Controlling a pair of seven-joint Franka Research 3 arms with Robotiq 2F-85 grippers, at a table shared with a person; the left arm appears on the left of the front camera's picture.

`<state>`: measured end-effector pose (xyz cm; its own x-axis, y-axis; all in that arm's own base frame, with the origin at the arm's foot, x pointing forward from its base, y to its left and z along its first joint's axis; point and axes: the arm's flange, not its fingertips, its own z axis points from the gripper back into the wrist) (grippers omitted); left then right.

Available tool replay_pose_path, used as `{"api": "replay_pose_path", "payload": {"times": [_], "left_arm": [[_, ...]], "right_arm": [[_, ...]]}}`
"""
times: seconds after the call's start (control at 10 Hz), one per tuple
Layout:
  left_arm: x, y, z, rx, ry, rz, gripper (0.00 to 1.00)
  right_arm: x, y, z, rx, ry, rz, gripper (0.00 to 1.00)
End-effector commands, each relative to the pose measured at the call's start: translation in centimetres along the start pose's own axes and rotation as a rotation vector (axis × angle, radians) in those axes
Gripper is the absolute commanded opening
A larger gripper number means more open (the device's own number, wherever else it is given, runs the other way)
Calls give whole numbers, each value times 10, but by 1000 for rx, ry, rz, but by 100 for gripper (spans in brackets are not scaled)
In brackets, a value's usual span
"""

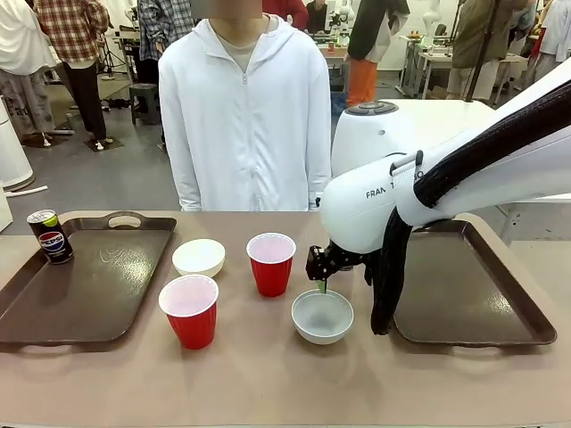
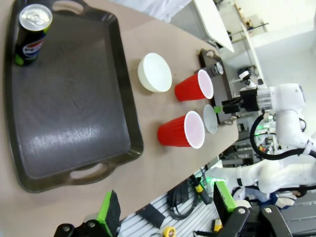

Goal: Prepare tableware on both trays.
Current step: Pick up a Picnic Bowl from the table and place it on a Handle tray.

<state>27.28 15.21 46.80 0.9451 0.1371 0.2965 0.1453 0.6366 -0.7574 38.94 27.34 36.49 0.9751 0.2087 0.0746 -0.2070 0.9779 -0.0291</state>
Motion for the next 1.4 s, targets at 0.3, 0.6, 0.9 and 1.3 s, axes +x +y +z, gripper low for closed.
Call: {"api": "replay_pose_path", "payload": {"times": [0.3, 0.6, 0.9, 1.3], "left_arm": [[0, 0, 1, -13, -9, -1, 100], [0, 0, 1, -13, -9, -1, 100], [0, 0, 1, -13, -9, -1, 100], [0, 0, 1, -13, -9, -1, 100]], "right_arm": [[-7, -6, -28, 76, 90, -30, 94], [-9, -9, -33, 80, 110, -28, 0], [-9, -9, -31, 83, 105, -22, 15], [-17, -12, -11, 96, 85, -3, 0]]}}
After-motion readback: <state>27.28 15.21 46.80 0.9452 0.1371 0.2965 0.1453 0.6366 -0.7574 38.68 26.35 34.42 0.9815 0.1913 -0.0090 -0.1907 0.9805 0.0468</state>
